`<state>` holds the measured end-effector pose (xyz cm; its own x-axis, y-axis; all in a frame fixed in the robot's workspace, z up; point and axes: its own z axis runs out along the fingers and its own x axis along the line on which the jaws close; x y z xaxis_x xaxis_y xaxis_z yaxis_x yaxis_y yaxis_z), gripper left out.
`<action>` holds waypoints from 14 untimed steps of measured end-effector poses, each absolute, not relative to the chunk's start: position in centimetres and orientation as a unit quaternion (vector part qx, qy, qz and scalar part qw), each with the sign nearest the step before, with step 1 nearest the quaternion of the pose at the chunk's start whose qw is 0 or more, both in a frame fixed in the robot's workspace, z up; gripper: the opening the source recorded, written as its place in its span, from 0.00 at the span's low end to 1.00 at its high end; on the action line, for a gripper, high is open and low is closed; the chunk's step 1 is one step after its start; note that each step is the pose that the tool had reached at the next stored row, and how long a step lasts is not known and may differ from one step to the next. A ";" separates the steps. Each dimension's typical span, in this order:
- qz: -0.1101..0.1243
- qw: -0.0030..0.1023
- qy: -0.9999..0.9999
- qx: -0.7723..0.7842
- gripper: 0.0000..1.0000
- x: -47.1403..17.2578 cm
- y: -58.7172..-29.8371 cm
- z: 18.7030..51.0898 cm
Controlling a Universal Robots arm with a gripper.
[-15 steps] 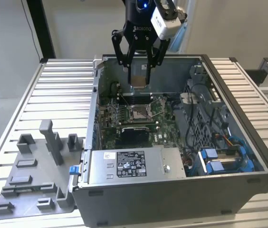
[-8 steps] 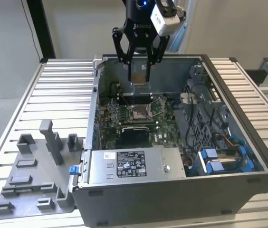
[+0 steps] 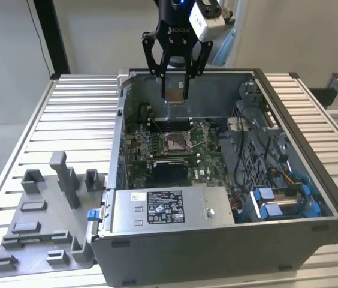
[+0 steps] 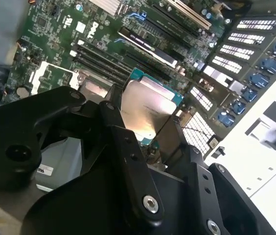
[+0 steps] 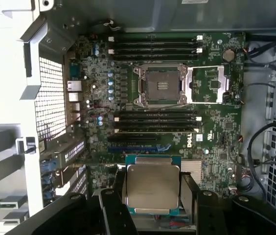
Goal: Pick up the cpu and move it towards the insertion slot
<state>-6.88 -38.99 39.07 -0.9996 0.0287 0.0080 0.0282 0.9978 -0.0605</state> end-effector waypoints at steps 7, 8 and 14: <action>0.030 0.004 -0.999 -0.014 0.00 -6.9 -39.0 39.1; 0.030 0.004 -0.999 -0.014 0.00 -6.9 -39.0 39.1; 0.030 0.004 -0.999 -0.014 0.00 -6.9 -38.9 39.0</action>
